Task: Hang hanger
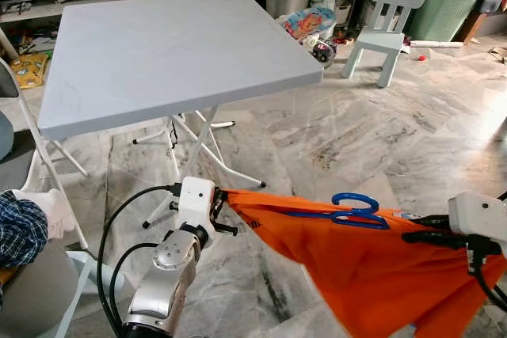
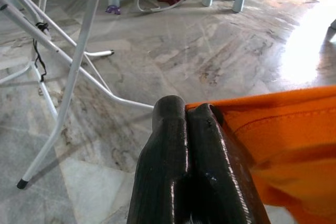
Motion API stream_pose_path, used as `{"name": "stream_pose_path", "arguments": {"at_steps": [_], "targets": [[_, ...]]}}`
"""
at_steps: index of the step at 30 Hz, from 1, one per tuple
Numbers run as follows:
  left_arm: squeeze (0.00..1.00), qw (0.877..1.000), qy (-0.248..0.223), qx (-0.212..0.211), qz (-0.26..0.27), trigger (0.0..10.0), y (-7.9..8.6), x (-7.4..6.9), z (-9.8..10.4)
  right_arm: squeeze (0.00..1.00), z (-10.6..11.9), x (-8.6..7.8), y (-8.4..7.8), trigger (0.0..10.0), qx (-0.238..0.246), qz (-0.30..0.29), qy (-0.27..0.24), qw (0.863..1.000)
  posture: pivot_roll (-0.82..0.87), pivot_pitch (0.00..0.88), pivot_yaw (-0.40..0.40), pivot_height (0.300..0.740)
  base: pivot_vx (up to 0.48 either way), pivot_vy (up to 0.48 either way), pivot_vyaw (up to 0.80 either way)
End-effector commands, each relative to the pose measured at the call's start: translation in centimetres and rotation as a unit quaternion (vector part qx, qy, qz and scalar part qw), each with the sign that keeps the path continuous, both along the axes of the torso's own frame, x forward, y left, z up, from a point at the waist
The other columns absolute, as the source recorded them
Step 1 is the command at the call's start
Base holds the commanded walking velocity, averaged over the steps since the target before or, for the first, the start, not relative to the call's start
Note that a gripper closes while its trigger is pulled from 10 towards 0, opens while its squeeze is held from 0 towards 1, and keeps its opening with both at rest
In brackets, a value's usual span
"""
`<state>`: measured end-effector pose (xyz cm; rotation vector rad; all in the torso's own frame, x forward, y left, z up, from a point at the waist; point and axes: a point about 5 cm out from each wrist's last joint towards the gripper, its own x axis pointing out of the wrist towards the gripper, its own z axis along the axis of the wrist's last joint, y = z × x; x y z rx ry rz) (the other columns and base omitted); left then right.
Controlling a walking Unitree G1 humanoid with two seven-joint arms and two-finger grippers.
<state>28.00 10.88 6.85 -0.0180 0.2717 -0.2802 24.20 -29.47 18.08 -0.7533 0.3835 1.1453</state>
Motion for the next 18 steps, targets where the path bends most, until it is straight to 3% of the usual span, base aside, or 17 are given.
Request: {"name": "stream_pose_path", "arguments": {"at_steps": [1, 7, 8, 9, 12, 14, 18], "targets": [[0.0, 0.998, 0.021, 0.024, 0.049, 0.0, 2.2, -0.2, -0.9, 0.0, 2.0, 0.1, -1.5, 10.0, -0.011, -0.025, -0.023, 0.999, -0.03, 0.049, -0.026, 0.74, 0.0, 0.0, 0.0], [0.0, 0.998, 0.021, 0.024, 0.049, 0.0, 2.2, -0.2, -0.9, 0.0, 2.0, 0.2, -1.6, 10.0, -0.012, -0.025, -0.025, 0.999, -0.03, 0.049, -0.026, 0.74, 0.0, 0.0, 0.0], [0.0, 0.998, 0.029, 0.029, 0.046, 0.0, 2.2, -0.1, -1.2, 0.0, 5.1, 0.3, -2.9, 10.0, 0.018, -0.047, -0.047, 0.998, -0.05, 0.051, -0.024, 0.74, 0.0, 0.0, 0.0], [0.0, 0.998, 0.032, 0.03, 0.045, 0.0, 2.2, -0.1, -1.3, 0.0, 6.0, 0.4, -3.2, 10.0, 0.029, -0.054, -0.057, 0.997, -0.05, 0.051, -0.024, 0.74, 0.0, 0.0, 0.0], [0.0, 0.998, 0.034, 0.03, 0.043, 0.0, 2.1, -0.1, -1.4, 0.0, 6.6, 0.6, -3.5, 10.0, 0.032, -0.064, -0.071, 0.995, -0.05, 0.052, -0.023, 0.74, 0.0, 0.0, 0.0], [0.0, 0.998, 0.042, 0.032, 0.04, 0.0, 2.1, -0.4, -1.7, 0.0, 7.2, 0.5, -3.3, 10.0, 0.076, -0.058, -0.065, 0.993, -0.04, 0.052, -0.023, 0.74, 0.0, 0.0, 0.0], [0.0, 0.998, 0.044, 0.032, 0.041, 0.0, 2.2, -0.5, -1.8, 0.0, 8.2, 0.4, -3.5, 10.0, 0.108, -0.056, -0.061, 0.991, -0.04, 0.053, -0.024, 0.74, 0.0, 0.0, 0.0]]}}
